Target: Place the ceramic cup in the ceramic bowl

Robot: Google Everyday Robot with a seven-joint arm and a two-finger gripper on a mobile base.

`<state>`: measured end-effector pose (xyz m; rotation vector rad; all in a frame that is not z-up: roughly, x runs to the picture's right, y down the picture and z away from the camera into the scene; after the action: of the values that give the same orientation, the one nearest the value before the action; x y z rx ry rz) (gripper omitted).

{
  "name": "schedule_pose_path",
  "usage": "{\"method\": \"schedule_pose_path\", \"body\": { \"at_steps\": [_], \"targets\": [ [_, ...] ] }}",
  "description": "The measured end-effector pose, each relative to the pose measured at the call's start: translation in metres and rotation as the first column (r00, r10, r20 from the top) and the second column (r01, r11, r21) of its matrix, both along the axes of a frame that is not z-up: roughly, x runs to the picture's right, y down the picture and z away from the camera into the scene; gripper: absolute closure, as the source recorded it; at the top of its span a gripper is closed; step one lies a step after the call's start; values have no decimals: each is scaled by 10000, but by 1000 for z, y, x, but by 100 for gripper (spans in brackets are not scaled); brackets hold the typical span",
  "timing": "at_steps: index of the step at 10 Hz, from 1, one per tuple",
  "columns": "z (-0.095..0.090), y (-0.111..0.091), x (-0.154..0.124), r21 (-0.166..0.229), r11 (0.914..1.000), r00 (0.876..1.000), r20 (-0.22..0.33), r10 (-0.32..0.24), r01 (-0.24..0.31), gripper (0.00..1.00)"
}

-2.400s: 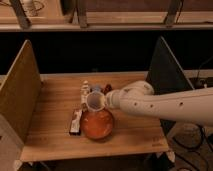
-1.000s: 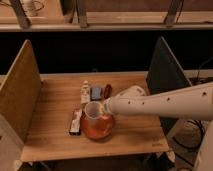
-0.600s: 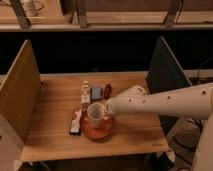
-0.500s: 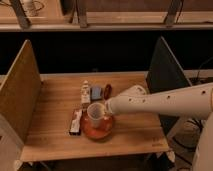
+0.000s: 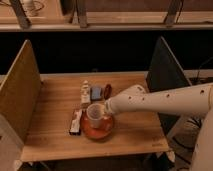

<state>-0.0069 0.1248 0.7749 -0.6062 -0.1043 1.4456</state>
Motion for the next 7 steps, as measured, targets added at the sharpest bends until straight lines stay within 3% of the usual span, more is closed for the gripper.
{"method": "schedule_pose_path", "body": {
  "at_steps": [4, 7],
  "targets": [
    [-3, -9, -2, 146, 9998, 9998, 161, 91, -93, 20],
    [-21, -39, 6, 936, 9948, 9989, 256, 387, -410, 20]
  ]
}}
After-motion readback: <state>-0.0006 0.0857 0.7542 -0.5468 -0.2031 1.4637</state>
